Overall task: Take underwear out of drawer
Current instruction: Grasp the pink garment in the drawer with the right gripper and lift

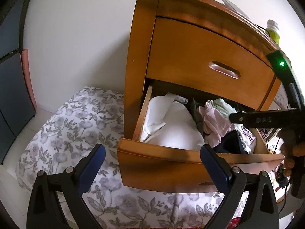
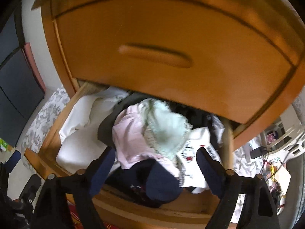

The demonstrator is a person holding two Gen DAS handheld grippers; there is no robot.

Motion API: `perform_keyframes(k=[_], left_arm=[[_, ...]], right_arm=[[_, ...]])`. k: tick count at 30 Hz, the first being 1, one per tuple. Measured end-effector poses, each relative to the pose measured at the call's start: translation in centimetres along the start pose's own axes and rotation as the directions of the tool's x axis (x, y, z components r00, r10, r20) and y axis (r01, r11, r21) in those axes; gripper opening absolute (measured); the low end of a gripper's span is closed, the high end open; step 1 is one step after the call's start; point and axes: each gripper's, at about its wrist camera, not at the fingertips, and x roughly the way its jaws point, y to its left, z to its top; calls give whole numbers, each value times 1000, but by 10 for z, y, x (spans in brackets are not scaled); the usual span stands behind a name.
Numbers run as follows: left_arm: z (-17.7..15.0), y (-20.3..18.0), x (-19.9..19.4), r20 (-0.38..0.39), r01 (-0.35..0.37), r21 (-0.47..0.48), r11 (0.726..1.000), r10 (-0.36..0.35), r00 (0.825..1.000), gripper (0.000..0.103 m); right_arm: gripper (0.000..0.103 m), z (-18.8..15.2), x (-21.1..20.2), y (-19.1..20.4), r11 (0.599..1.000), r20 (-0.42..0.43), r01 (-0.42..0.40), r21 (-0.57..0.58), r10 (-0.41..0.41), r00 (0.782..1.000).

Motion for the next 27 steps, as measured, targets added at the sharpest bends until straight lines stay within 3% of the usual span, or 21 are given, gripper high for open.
perform_keyframes(k=[5, 15, 21, 23, 27], left_arm=[[-1, 0, 3, -6, 12, 11, 1000, -12, 1000, 99], [-2, 4, 8, -16, 15, 3, 1000, -14, 1000, 100], [-1, 6, 9, -19, 15, -4, 1000, -15, 1000, 100], [-1, 7, 8, -19, 15, -7, 1000, -15, 1000, 99], [-1, 9, 5, -16, 16, -12, 1000, -17, 1000, 99]], right_arm=[[72, 0, 22, 17, 999, -53, -19, -41, 17, 998], [54, 11, 49, 39, 991, -91, 40, -131, -52, 994], [31, 13, 56, 43, 987, -102, 77, -142, -92, 991], [18, 13, 55, 42, 986, -94, 90, -140, -103, 990], [9, 9, 42, 31, 986, -75, 104, -127, -114, 991]])
